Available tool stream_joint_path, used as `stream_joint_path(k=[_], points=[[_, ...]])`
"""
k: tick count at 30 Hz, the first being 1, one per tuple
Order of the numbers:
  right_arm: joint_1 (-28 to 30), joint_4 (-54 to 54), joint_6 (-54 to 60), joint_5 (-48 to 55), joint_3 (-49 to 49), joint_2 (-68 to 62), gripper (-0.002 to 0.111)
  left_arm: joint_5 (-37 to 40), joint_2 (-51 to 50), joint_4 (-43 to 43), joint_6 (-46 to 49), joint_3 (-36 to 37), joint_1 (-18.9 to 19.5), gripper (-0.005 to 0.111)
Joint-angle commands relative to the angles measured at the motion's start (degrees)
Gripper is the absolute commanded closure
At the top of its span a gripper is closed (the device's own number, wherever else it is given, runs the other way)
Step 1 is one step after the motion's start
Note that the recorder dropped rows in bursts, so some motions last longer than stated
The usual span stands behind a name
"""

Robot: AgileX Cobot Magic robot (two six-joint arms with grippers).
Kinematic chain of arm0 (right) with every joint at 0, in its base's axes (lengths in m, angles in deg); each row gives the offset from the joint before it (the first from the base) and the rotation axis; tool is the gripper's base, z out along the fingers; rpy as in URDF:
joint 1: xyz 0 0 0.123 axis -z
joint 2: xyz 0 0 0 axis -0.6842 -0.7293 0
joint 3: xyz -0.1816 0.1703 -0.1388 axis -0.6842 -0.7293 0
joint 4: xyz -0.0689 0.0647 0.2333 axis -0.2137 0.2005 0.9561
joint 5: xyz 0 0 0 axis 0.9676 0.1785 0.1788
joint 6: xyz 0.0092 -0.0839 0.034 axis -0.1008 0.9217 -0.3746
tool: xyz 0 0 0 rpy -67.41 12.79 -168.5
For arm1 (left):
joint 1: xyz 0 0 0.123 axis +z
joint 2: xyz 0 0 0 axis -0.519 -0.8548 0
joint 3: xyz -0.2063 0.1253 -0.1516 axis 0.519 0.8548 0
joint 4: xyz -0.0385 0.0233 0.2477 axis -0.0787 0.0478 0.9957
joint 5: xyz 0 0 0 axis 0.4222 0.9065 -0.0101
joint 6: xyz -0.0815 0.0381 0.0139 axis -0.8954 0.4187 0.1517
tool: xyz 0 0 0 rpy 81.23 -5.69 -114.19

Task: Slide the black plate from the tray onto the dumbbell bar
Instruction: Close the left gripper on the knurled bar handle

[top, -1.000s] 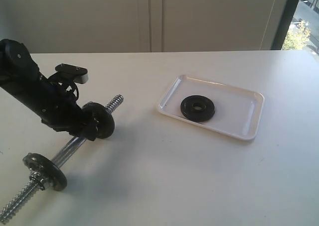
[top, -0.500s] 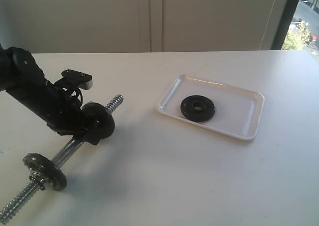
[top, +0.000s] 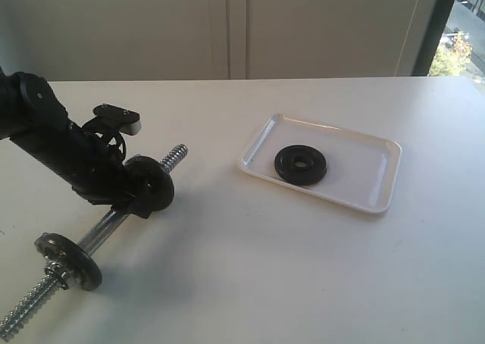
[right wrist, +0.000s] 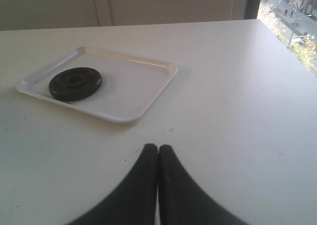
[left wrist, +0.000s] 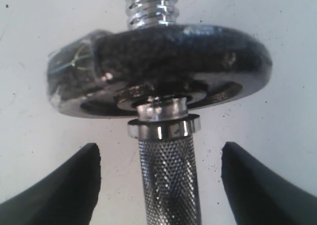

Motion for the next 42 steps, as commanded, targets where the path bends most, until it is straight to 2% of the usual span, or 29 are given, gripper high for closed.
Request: stream_joint_path(k=[1,42], points=[[0.5,-0.5,0.4,-0.4,-0.1,0.3,0.108,0.6,0.2,-1.0,2.2,-0.2,-0.4,0.036],[0.5,-0.5,0.4,-0.4,-0.1,0.3,0.108,-0.1,0.2,-2.4,3.8,-0.2,-0.4,0.037]])
